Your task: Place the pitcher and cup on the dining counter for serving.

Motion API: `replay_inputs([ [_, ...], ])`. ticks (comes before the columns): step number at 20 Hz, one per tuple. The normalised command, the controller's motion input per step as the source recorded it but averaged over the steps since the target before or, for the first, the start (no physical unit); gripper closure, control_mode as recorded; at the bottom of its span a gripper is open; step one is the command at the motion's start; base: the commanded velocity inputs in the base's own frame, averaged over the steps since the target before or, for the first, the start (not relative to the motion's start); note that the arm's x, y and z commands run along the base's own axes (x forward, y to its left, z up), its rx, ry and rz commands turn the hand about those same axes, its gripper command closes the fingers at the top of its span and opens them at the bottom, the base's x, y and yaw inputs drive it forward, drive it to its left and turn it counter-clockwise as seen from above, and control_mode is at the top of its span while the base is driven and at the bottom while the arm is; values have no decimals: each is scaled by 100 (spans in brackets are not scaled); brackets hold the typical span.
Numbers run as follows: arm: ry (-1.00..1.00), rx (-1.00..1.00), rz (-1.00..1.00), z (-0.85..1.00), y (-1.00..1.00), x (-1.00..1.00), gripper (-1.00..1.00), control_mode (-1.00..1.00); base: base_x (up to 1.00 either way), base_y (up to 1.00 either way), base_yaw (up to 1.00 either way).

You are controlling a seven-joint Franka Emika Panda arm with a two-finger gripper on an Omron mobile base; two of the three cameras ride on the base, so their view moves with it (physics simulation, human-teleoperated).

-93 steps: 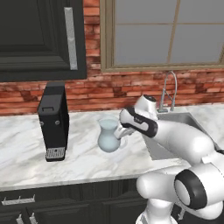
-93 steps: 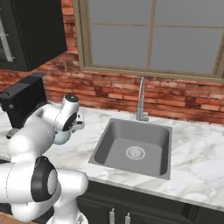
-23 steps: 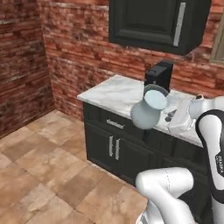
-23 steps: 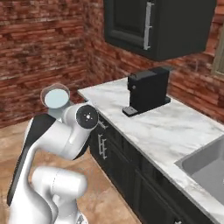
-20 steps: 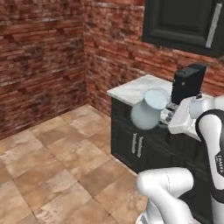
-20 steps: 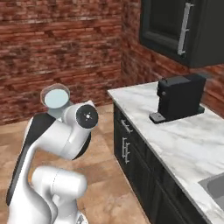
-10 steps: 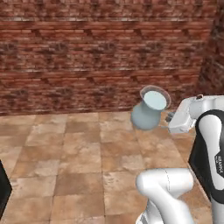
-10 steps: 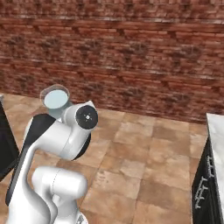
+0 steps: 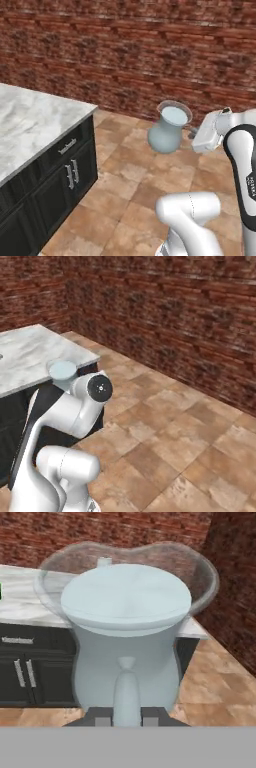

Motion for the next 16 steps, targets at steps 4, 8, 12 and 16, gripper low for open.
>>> replay_inputs([
  [4,0,0,0,0,0,0,100,100,88,37,66],
  [8,0,0,0,0,0,0,100,100,96,50,59],
  [12,0,0,0,0,0,0,100,100,74,59,61],
  [16,0,0,0,0,0,0,100,100,16,82,71],
])
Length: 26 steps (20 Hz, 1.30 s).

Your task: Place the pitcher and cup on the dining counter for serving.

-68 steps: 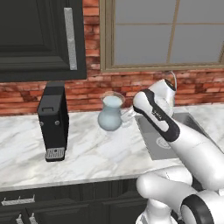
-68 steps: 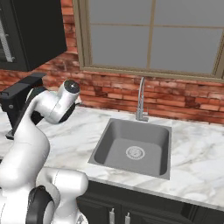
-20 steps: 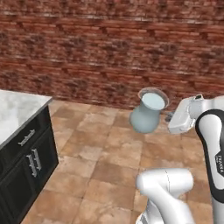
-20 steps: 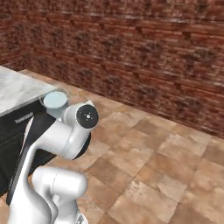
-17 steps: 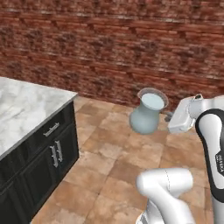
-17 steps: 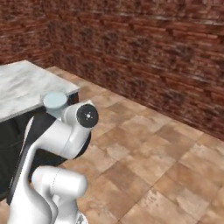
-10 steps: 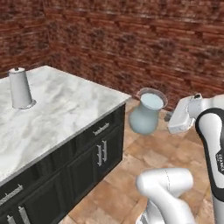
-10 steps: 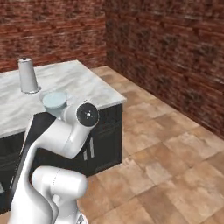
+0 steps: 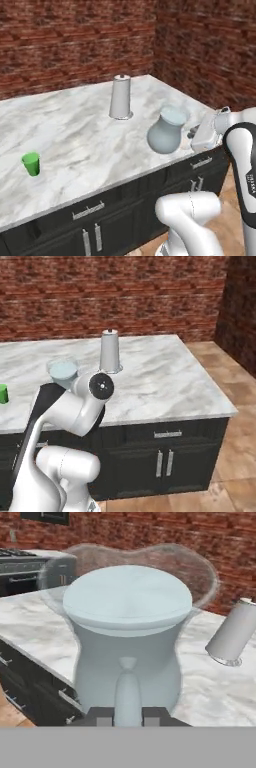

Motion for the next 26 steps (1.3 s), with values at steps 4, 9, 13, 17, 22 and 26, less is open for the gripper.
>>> replay_inputs([
  [4,0,0,0,0,0,0,100,100,17,39,82],
  [9,0,0,0,0,0,0,100,100,33,5,50],
  [13,0,0,0,0,0,0,100,100,2,0,0],
  [17,6,1,1,-5,-30,26,100,-100,0,0,0],
  [22,19,0,1,-21,-10,77,100,-100,0,0,0],
  [26,14,0,9,-16,-16,100,100,-100,0,0,0],
])
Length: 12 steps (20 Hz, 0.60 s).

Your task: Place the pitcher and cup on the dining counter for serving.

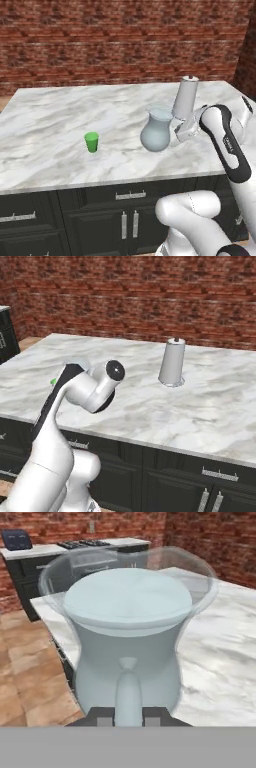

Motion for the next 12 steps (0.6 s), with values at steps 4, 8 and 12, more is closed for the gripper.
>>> replay_inputs([
  [4,12,0,20,-11,-12,100,100,-100,0,0,0],
  [8,7,-3,9,-6,7,75,100,-100,0,0,0],
  [12,0,-8,0,-21,32,60,100,-100,0,0,0],
])
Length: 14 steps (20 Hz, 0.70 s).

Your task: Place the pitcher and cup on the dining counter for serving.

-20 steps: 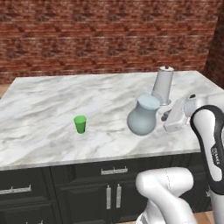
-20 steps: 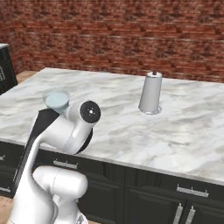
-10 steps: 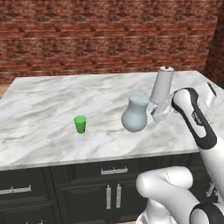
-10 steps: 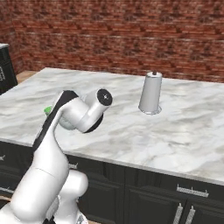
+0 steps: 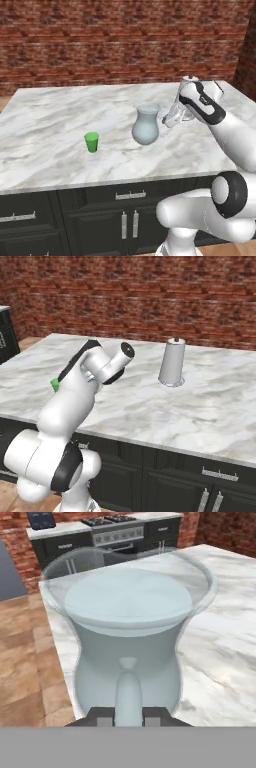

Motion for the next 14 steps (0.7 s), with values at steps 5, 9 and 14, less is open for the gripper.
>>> replay_inputs([
  [5,0,-6,0,-45,10,69,100,-100,0,0,0],
  [9,0,-5,1,-72,13,56,100,-100,0,0,0],
  [14,0,-6,1,-70,21,66,100,-100,0,0,0],
])
